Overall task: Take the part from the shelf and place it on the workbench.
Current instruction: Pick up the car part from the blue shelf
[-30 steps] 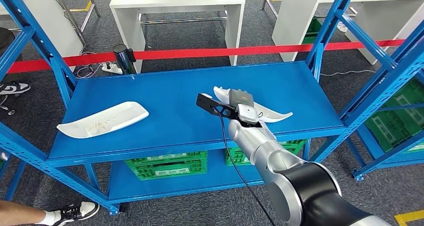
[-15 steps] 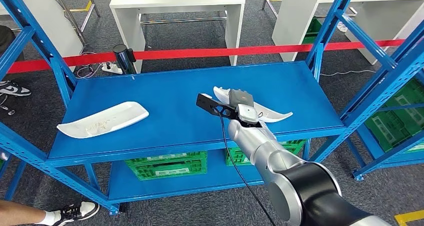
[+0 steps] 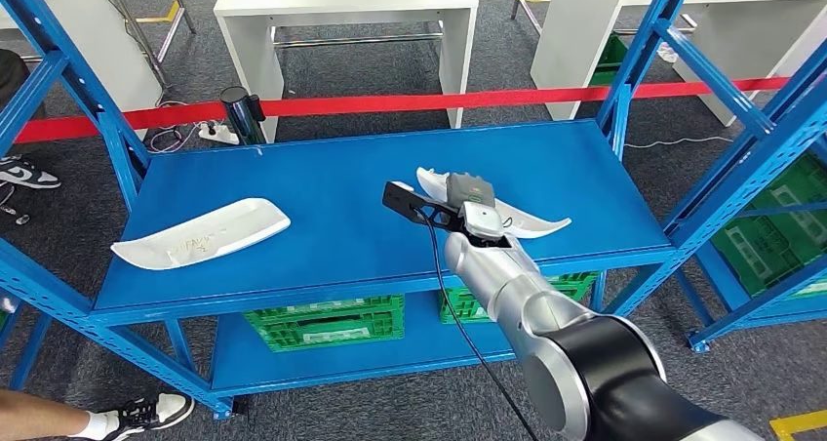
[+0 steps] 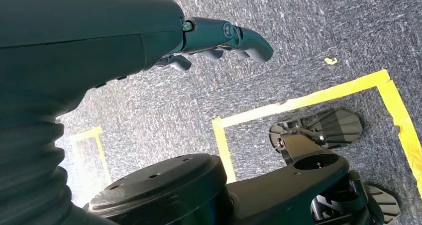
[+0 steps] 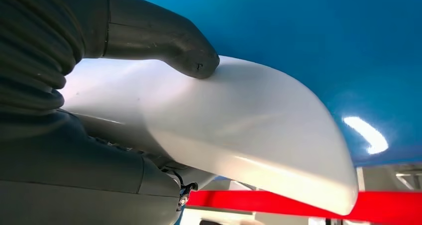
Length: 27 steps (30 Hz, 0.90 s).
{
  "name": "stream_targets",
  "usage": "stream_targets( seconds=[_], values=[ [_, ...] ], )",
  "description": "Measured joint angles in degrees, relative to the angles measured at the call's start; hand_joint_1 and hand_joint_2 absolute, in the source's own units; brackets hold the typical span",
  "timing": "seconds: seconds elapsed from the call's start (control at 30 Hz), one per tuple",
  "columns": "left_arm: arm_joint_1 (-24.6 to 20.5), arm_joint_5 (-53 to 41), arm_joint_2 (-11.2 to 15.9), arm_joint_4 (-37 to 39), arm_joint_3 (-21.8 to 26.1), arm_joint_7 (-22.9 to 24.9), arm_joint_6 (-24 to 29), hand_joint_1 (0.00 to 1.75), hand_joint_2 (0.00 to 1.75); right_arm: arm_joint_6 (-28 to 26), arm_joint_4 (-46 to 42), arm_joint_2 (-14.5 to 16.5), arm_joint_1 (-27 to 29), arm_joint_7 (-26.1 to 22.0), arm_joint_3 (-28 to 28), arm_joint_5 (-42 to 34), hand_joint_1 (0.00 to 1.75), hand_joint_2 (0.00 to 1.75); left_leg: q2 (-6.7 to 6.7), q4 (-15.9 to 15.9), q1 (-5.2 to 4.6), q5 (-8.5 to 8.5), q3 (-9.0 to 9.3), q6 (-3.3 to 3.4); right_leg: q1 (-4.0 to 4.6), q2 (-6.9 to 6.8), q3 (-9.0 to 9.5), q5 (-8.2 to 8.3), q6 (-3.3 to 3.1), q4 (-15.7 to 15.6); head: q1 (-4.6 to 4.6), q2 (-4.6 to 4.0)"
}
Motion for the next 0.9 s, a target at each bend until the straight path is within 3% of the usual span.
stream_targets(
  seconds=[0.9],
  values=[
    [-0.2, 0.0, 0.0, 0.0, 0.4, 2.6, 0.0, 0.00, 1.75, 0.6, -1.3, -1.0, -15.1, 0.6, -0.6, 2.7, 1.57, 1.75, -0.01, 0.0, -0.01, 0.02, -0.06, -0.01, -0.01, 0.01, -0.05, 0.02, 0.00, 0.0, 0.01, 0.00]
  ],
)
